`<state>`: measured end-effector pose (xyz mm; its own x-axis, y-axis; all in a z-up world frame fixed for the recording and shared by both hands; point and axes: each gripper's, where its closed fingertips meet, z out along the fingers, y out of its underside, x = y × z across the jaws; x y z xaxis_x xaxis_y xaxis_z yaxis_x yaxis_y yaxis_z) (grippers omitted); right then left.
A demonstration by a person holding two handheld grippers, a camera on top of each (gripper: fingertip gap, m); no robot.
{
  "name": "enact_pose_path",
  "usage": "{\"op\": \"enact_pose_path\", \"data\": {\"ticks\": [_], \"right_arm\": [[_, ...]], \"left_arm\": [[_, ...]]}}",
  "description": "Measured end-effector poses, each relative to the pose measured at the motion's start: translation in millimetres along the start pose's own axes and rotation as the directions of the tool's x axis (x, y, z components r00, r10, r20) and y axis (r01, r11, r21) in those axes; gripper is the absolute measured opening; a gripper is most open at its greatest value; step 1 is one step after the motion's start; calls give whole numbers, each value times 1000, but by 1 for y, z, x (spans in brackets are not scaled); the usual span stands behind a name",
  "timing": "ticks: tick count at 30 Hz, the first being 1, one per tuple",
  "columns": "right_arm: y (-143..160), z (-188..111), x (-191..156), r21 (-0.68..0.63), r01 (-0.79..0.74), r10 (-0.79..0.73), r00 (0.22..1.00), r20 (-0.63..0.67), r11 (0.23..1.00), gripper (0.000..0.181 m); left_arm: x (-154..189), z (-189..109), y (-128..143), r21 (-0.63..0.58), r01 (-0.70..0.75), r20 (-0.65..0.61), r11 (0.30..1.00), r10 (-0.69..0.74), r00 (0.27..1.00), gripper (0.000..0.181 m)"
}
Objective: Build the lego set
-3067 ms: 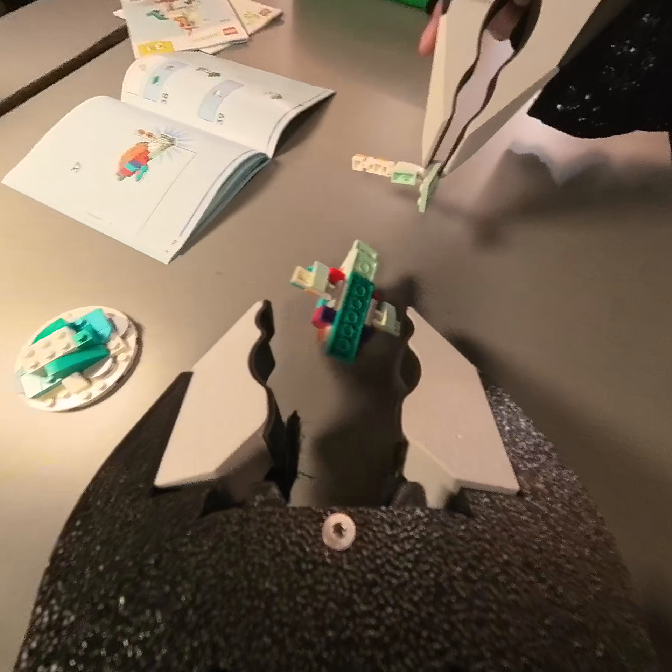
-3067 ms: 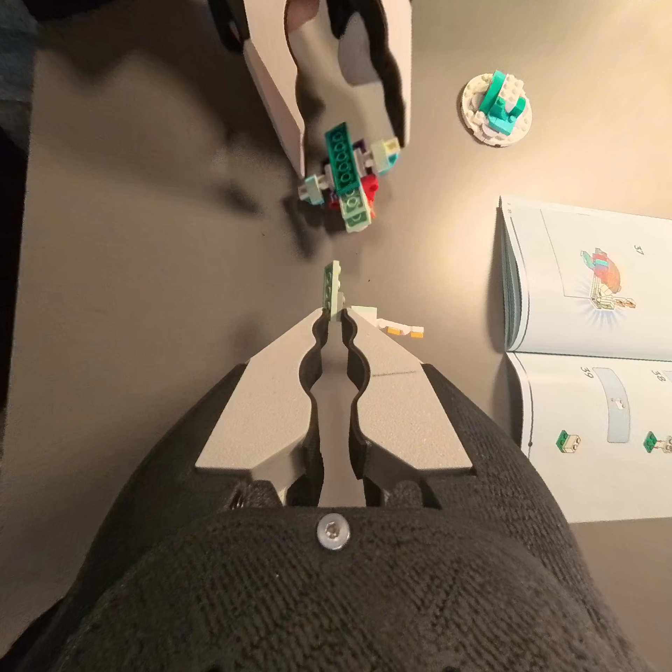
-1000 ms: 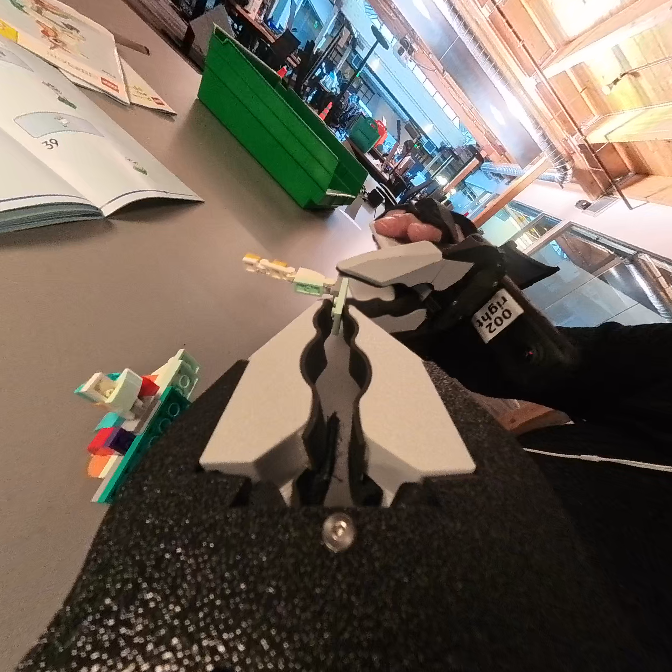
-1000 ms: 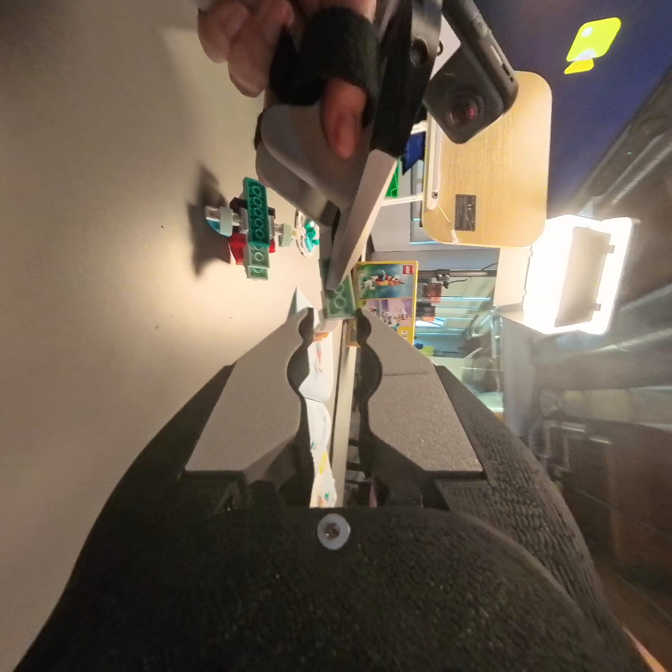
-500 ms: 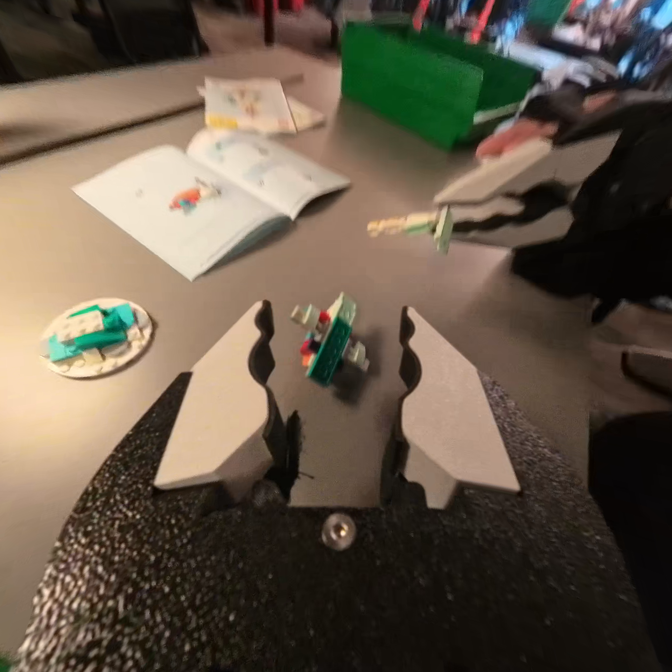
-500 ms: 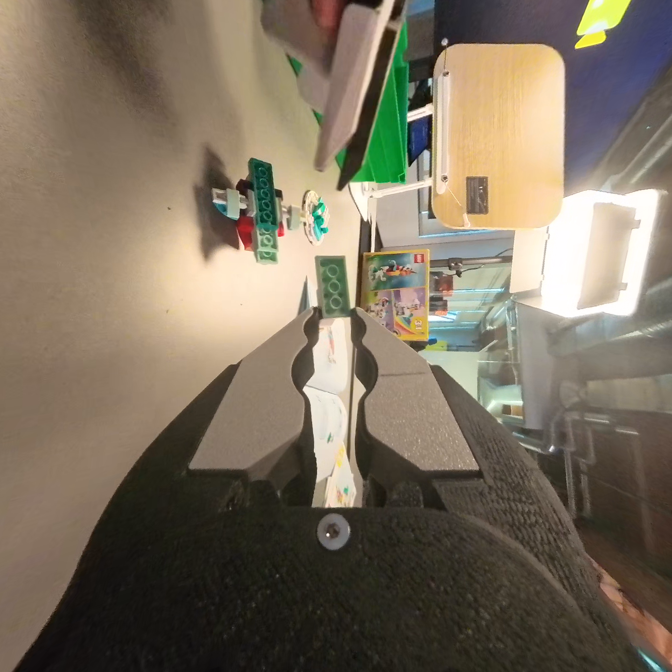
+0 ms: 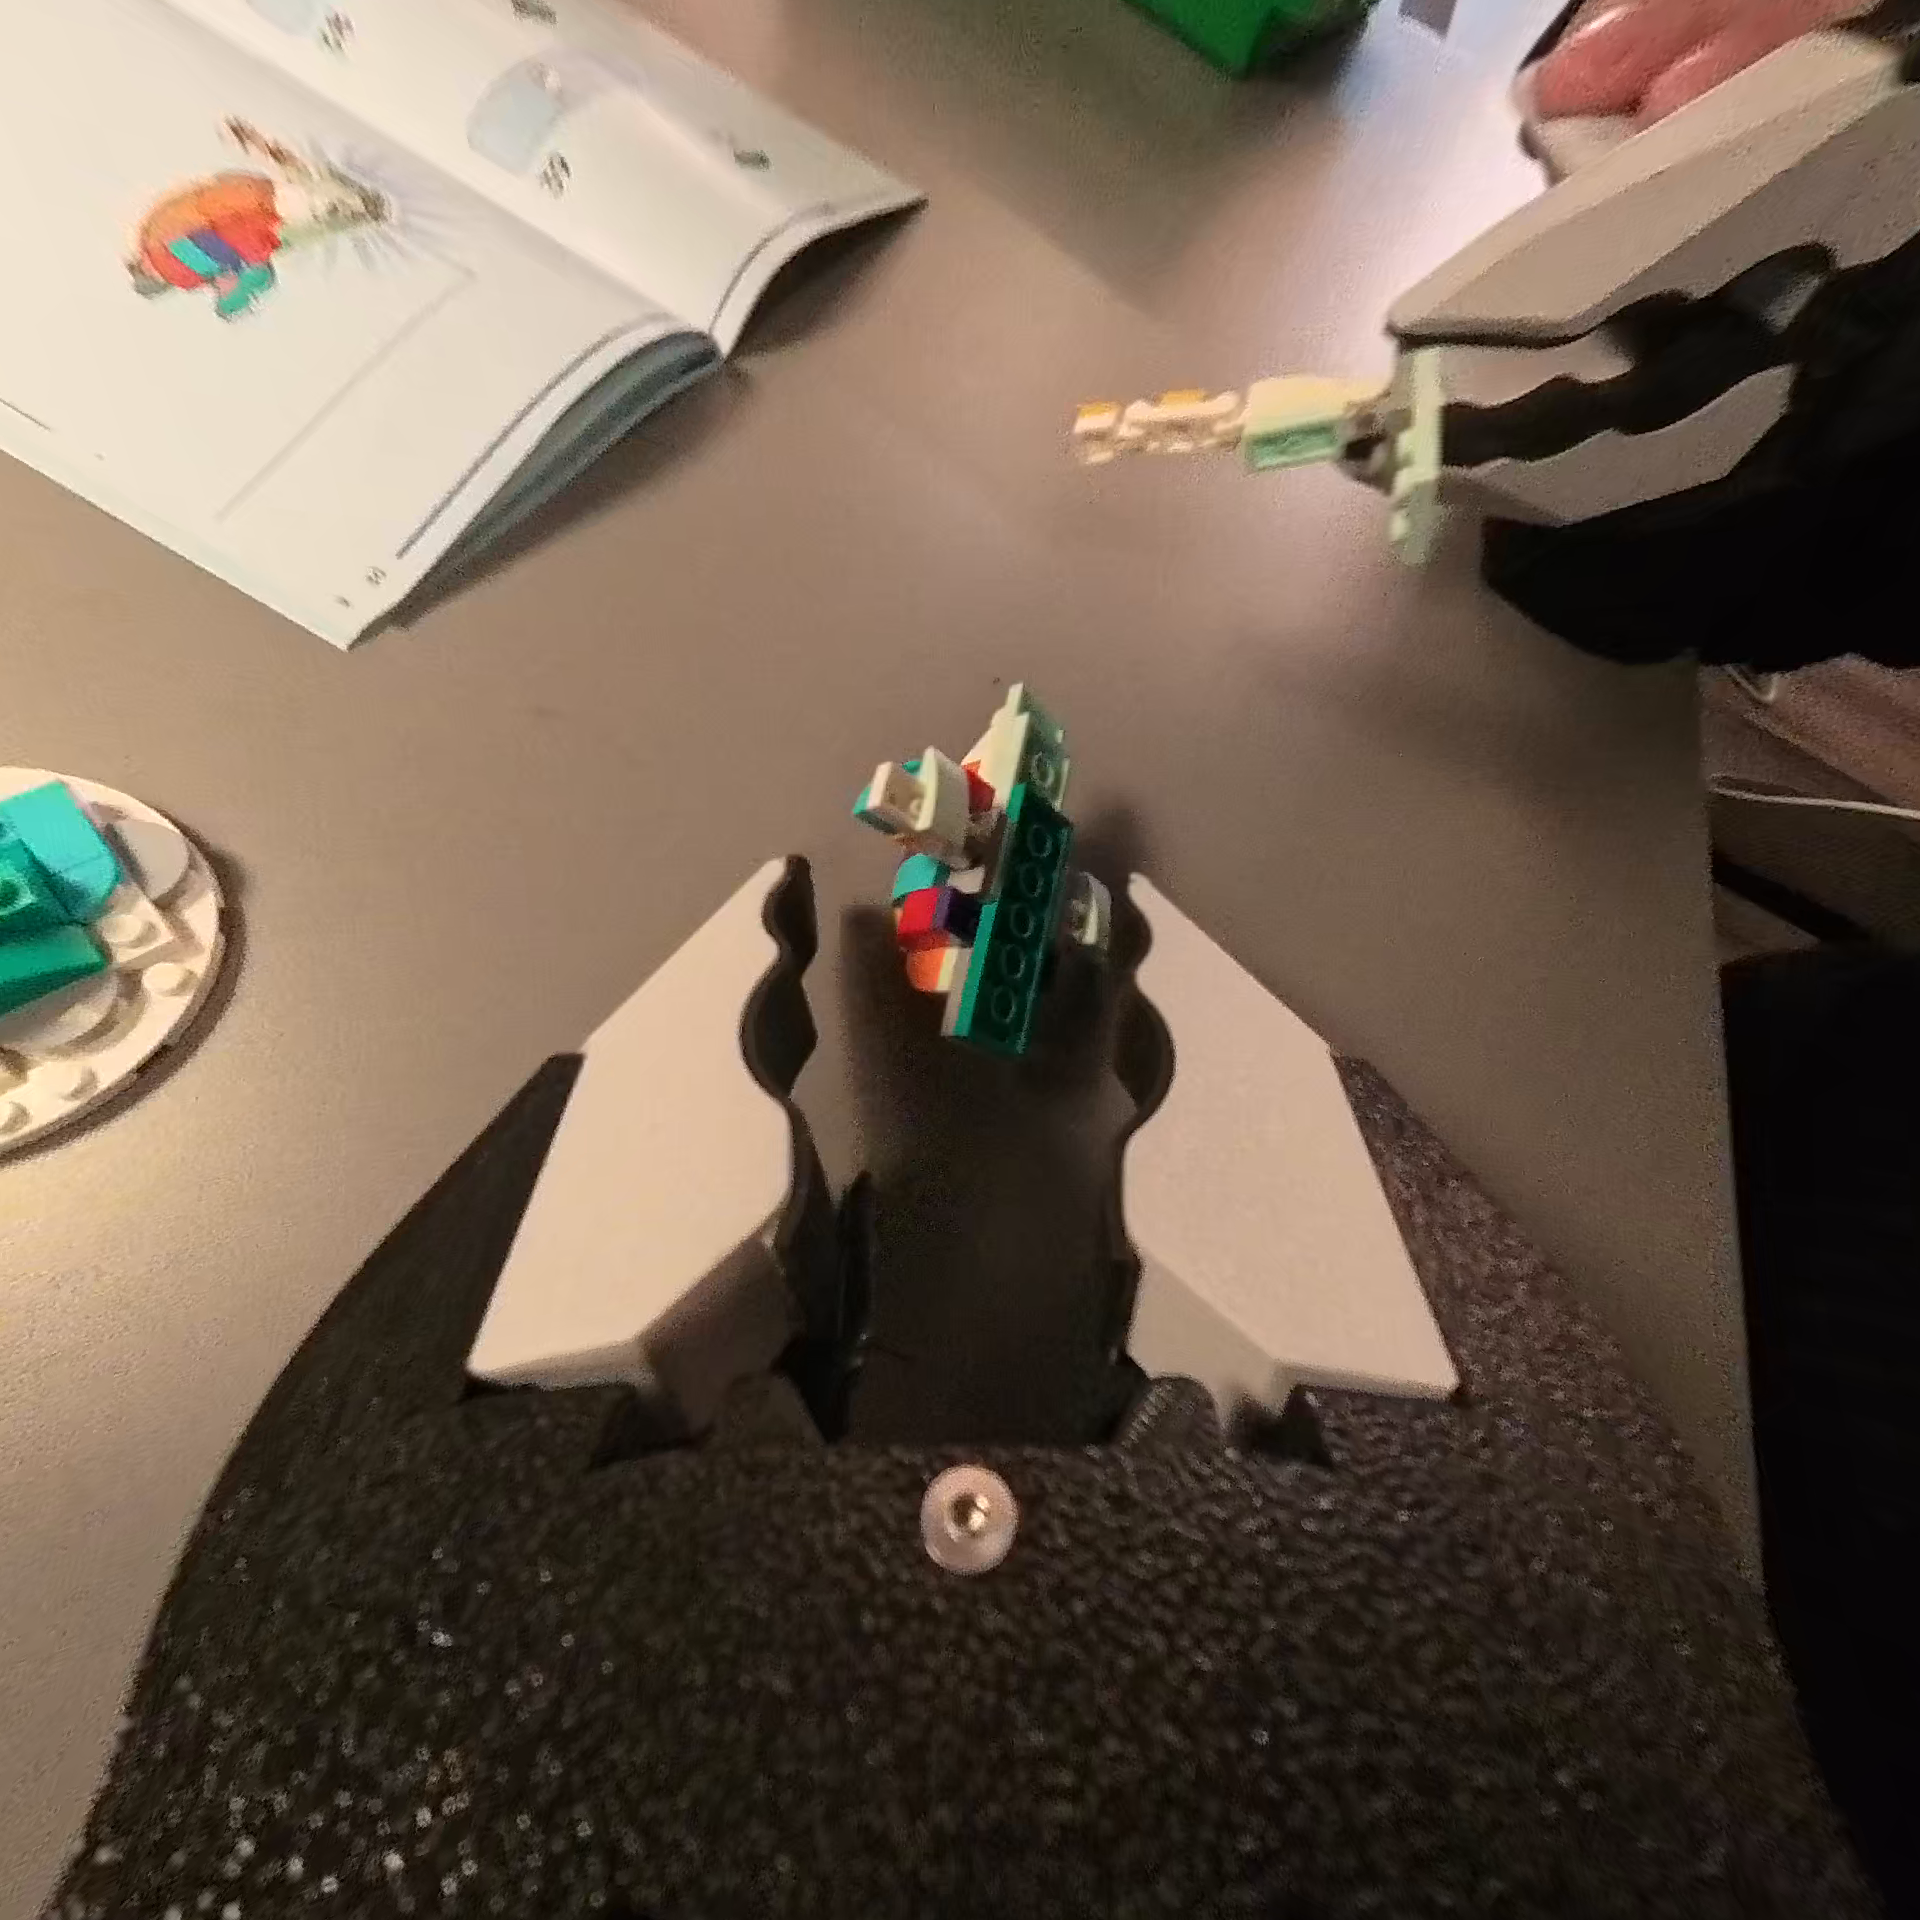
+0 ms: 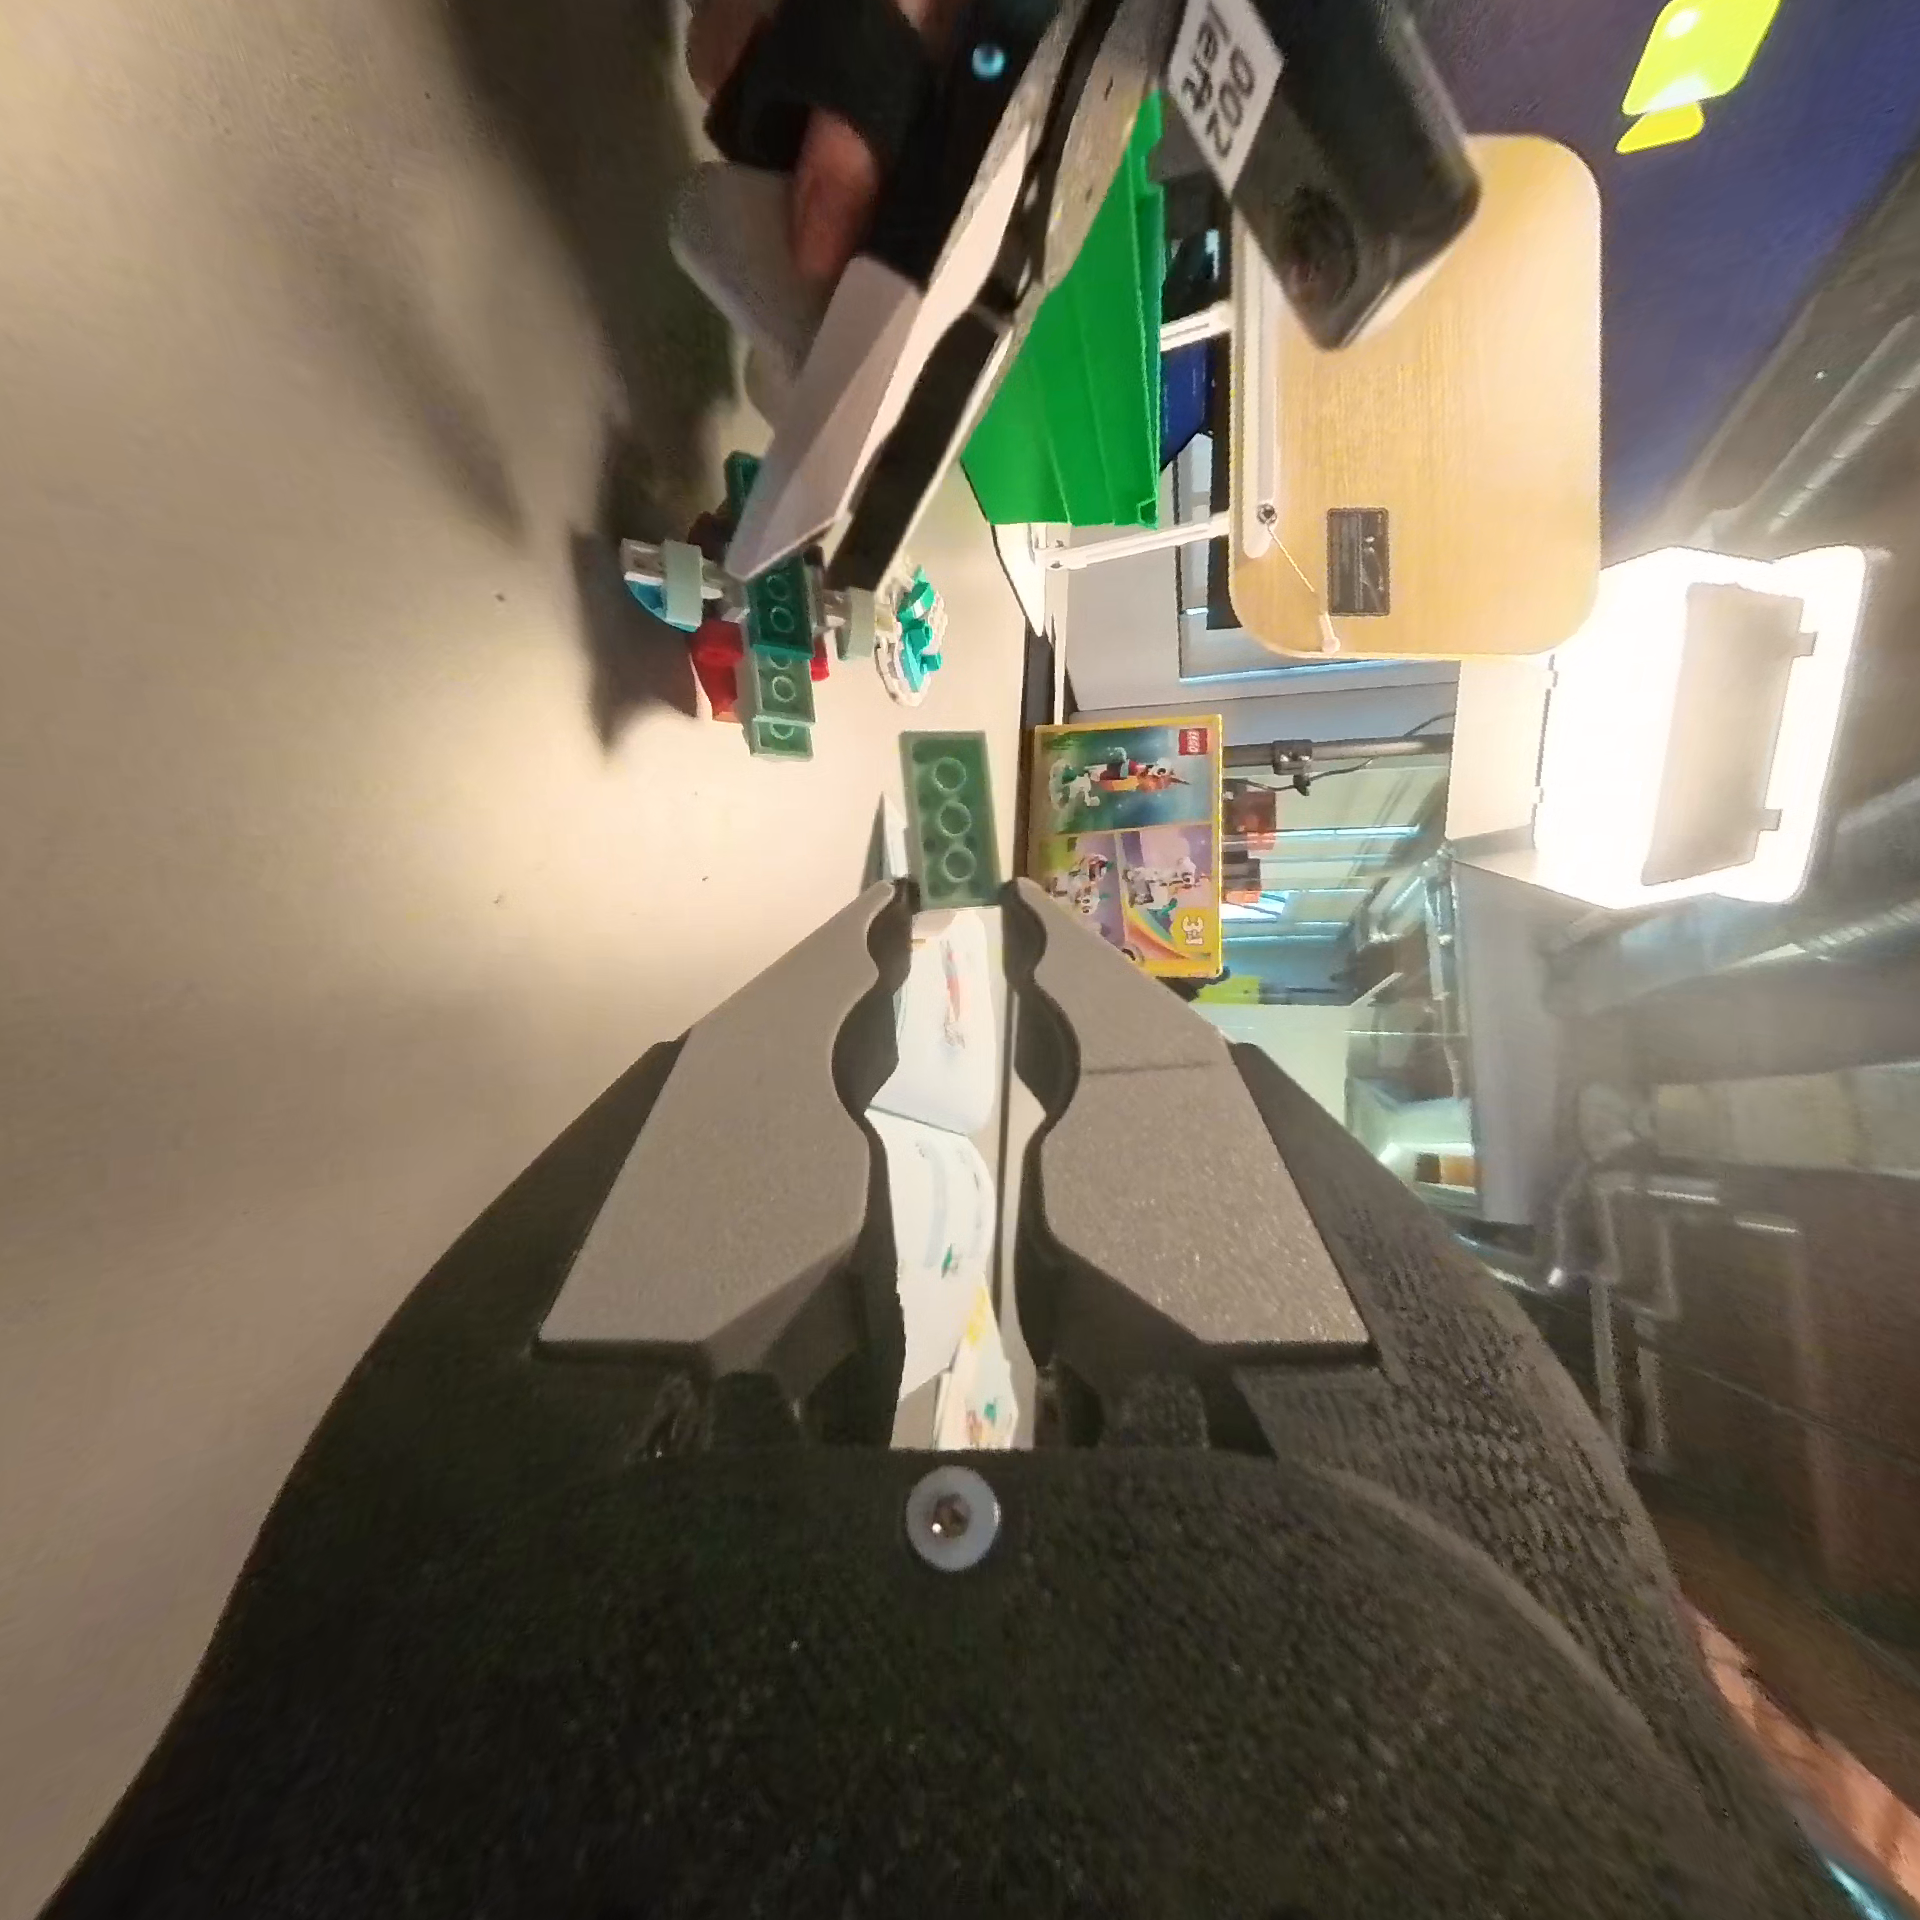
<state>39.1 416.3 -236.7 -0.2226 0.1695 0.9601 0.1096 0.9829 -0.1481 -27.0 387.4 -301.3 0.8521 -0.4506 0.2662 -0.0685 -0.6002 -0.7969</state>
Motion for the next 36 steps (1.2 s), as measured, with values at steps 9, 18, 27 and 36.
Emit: {"op": "enact_pose_path", "data": {"ticks": [9,18,27,36], "right_arm": [[-3,11,-13,-24,67,-68,998,-14,997,15],[2,16,-9,-62,80,-85,992,-88,995,15],[6,16,-16,-63,89,-90,996,-12,994,15],[10,16,-22,-86,79,-70,992,102,993,15]], "left_arm": [[12,10,2,-25,-10,-74,1000,8,997,33],[38,4,-33,153,-3,-7,988,4,1000,32],[41,15,-24,123,41,5,992,-42,999,32],[42,18,-22,126,78,-16,989,-76,997,32]]}}
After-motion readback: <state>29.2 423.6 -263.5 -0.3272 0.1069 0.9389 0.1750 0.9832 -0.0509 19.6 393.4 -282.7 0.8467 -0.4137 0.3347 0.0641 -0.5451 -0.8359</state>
